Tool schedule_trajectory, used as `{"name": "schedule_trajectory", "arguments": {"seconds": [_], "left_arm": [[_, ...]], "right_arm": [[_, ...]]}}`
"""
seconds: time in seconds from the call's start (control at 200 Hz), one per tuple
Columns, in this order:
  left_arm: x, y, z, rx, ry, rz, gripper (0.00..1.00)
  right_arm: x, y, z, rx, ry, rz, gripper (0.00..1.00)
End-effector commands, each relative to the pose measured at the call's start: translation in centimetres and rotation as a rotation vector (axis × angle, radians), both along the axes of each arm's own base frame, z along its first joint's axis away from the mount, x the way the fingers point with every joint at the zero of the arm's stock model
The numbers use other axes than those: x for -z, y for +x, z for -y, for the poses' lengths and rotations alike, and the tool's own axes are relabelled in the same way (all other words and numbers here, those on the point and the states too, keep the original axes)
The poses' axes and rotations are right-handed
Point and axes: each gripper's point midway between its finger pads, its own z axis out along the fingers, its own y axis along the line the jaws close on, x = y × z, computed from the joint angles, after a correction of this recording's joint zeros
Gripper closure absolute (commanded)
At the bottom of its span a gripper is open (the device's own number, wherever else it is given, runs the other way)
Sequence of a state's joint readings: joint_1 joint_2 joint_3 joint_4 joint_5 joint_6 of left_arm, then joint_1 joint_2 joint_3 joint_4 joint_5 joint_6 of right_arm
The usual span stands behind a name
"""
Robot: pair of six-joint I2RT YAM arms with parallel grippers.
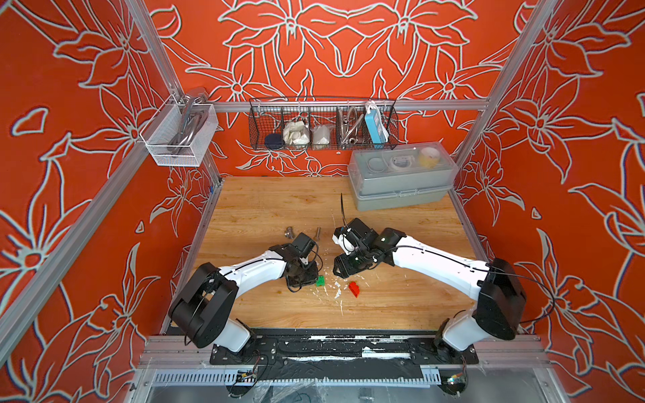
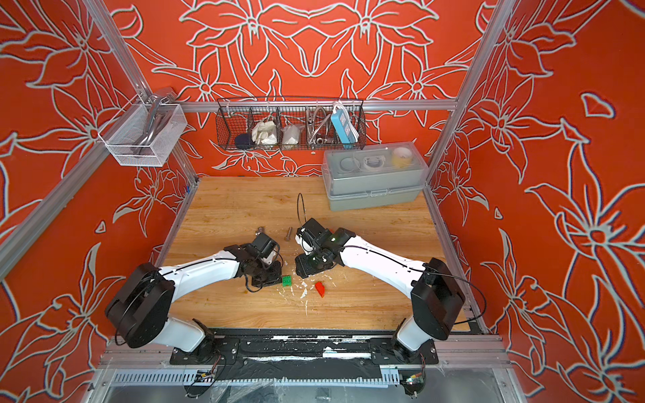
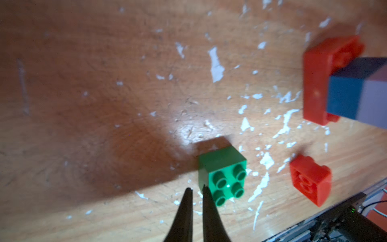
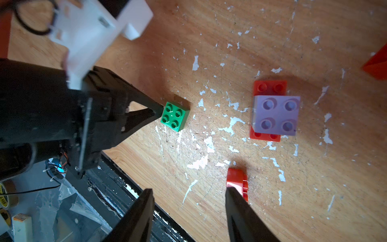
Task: Assemble the number 1 with lego
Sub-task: Pick up the lego brick from the center of the board.
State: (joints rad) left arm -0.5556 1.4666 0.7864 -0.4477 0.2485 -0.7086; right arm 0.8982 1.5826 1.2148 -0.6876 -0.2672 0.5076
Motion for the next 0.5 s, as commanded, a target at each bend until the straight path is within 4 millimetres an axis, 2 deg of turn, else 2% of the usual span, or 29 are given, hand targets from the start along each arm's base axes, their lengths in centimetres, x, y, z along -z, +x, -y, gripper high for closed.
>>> {"name": "schedule_trajectory", "arguments": {"seconds": [0.0,0.195,0.375,0.495], "left_arm": [[-2.9,0.2,-0.3,-0.010,-0.017,0.058,0.80],[-6.7,-0.1,-4.1,-0.081,-0.023,0.128,0.56],[-9.4,-0.4,-7.3,-0.122,-0.029,0.166,0.47],[-9.5,-1.0,-7.9,-0.111,-0.050,0.152,0.45]], "right_arm": [[1.1,0.2,-0.4,-0.003,-0.045,-0.003,0.41],[2.4,-0.2,-2.9,0.026,-0.048,-0.018,0.42],[4.2,0.2,-5.0,0.115,-0.060,-0.037,0.33],[5.4,0.7,-6.1,0.167,-0.065,-0.051,0.32]]}}
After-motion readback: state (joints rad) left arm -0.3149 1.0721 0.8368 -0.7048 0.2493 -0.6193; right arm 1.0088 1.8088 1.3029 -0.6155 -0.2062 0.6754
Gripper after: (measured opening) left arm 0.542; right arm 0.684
